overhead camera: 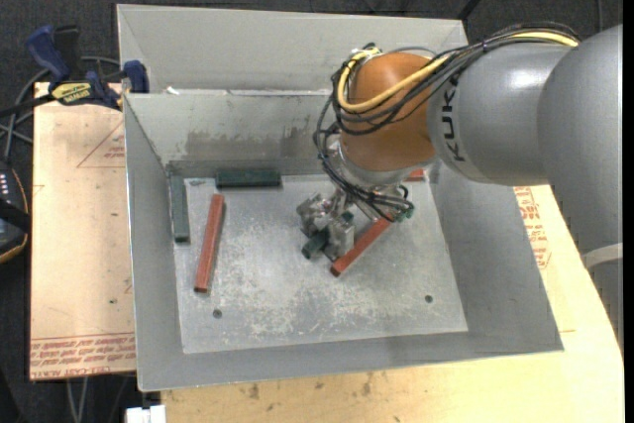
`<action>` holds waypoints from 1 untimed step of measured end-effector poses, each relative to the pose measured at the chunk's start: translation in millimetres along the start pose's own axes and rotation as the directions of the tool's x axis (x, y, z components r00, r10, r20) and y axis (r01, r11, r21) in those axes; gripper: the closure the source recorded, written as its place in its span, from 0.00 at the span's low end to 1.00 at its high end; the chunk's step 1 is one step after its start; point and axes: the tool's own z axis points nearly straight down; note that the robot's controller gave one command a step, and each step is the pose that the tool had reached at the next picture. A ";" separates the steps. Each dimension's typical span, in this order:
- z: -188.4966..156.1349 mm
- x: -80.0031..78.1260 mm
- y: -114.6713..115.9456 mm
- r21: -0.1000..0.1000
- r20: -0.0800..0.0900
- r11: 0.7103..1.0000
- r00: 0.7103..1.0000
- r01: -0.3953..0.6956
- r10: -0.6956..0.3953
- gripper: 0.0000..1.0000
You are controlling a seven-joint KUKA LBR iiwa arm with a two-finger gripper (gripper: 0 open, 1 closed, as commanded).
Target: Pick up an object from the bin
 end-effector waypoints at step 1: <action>-174.3 -0.9 -14.7 0.007 0.008 0.999 0.999 0.047 -0.047 1.00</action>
Offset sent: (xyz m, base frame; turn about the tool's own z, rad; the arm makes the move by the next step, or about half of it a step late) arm 0.0061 -0.0122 0.1688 -0.0506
